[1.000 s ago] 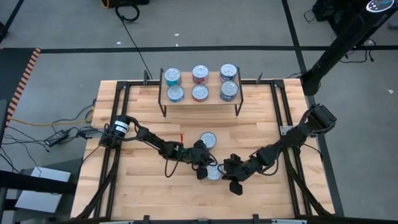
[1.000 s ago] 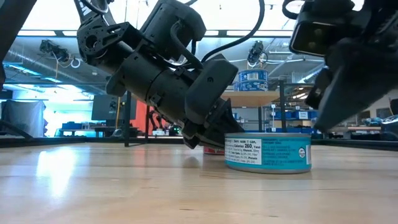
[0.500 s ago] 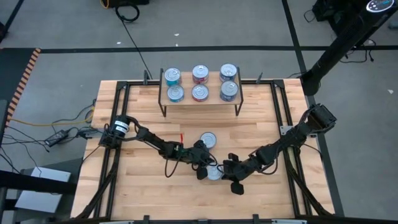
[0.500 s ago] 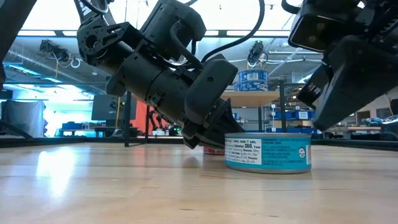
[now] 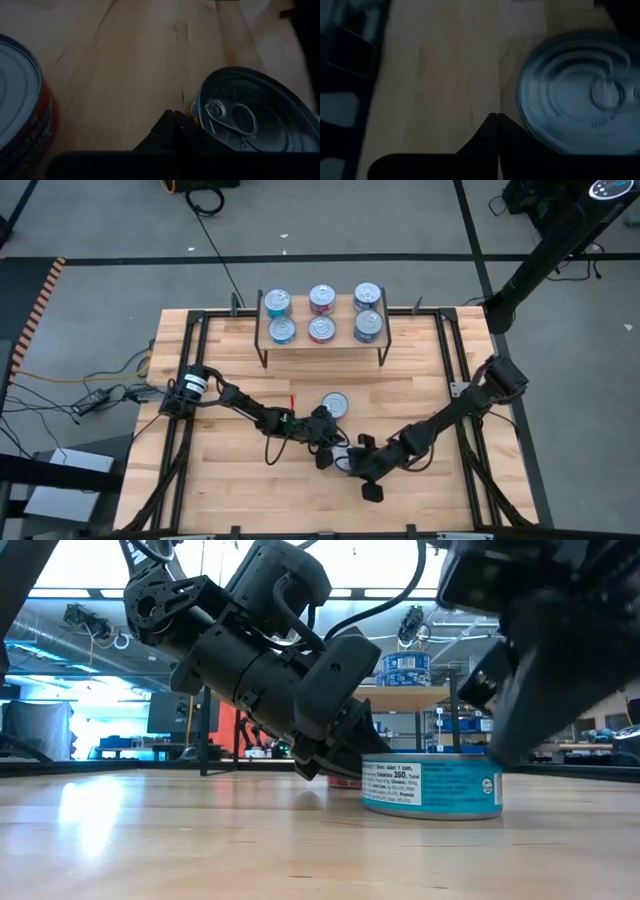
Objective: Stack canned seafood by type on shelf
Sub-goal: Stack the yellow and blue tuna can on top of the other yellow and blue tuna can
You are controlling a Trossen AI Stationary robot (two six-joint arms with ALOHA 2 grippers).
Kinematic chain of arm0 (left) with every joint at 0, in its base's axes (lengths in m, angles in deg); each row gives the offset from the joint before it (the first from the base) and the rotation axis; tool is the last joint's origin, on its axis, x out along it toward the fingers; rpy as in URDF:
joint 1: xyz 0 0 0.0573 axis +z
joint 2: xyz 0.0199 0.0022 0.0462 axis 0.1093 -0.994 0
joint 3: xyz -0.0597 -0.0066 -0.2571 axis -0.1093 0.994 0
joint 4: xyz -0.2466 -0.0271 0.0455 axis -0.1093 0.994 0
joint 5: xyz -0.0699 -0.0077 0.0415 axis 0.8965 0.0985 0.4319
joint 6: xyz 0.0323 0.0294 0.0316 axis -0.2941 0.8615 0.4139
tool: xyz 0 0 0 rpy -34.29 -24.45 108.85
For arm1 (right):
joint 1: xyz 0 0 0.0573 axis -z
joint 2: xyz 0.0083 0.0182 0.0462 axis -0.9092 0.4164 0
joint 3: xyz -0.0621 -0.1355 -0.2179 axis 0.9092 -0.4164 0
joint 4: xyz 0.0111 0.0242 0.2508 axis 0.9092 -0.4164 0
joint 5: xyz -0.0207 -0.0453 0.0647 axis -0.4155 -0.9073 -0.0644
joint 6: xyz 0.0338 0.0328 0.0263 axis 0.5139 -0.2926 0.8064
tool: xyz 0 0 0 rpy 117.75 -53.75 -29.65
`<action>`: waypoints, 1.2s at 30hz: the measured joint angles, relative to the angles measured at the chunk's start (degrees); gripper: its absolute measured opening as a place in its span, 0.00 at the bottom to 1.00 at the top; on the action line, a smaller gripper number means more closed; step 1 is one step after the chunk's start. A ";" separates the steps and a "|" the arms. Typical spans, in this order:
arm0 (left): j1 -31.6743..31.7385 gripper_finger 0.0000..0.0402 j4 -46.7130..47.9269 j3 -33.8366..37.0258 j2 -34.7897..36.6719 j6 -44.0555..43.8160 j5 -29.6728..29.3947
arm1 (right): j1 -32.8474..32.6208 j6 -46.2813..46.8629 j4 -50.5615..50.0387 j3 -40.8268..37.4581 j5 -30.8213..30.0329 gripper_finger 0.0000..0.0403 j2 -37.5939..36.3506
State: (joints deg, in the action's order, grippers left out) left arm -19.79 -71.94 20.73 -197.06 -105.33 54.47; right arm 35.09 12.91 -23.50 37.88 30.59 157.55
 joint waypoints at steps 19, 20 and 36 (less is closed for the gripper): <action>0.00 0.00 0.13 0.04 0.00 -0.04 1.48 | 0.44 8.87 -0.23 0.77 -3.63 0.01 0.94; 0.00 0.00 0.13 0.04 0.00 -0.04 1.55 | 0.49 9.20 0.11 0.78 -3.93 0.01 0.34; -0.11 0.00 -0.29 0.04 0.00 -0.02 4.62 | 0.84 13.93 4.59 0.78 -4.39 0.01 -1.56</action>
State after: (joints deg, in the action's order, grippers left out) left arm -19.90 -72.23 20.77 -197.06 -105.35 59.10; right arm 35.92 26.84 -18.91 38.66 26.20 156.00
